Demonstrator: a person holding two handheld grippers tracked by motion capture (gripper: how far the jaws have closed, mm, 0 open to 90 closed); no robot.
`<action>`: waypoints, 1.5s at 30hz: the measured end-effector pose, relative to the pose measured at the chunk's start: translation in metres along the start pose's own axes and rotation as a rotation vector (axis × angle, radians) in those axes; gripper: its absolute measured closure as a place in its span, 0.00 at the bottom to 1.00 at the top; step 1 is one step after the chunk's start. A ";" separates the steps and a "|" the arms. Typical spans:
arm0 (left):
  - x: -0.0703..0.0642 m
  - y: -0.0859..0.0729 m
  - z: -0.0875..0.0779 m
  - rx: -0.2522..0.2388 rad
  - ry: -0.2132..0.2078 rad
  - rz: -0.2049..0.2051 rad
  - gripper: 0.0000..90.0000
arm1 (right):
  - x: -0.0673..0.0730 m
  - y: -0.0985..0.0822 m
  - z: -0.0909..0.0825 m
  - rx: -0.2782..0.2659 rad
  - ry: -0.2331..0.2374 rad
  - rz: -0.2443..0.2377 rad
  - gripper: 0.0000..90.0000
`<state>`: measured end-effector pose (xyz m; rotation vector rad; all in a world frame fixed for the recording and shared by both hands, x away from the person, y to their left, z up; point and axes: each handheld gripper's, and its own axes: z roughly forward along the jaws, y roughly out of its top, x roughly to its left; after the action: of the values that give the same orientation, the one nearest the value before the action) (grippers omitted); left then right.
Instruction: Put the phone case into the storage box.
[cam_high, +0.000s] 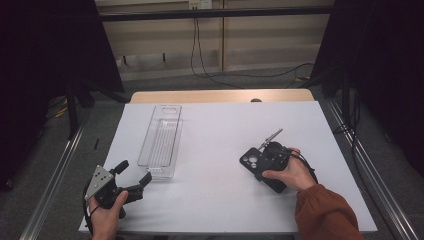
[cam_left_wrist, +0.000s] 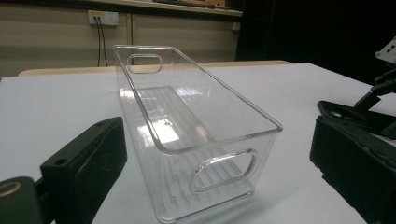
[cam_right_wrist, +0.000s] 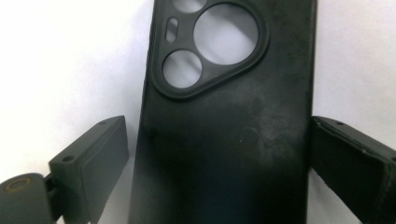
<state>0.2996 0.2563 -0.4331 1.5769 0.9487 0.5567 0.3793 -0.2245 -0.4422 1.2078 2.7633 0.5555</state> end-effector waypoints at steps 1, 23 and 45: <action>0.000 0.000 0.000 0.000 0.001 -0.001 0.04 | 0.001 0.000 0.000 0.004 -0.005 -0.010 0.07; 0.000 0.000 0.000 0.004 -0.002 0.005 0.04 | 0.003 0.001 -0.002 0.021 -0.030 -0.021 0.14; 0.000 0.000 0.001 0.005 -0.002 0.004 0.04 | -0.002 -0.001 -0.009 -0.031 -0.021 0.005 0.16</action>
<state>0.3005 0.2557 -0.4335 1.5840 0.9459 0.5558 0.3775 -0.2292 -0.4345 1.2072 2.7250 0.5801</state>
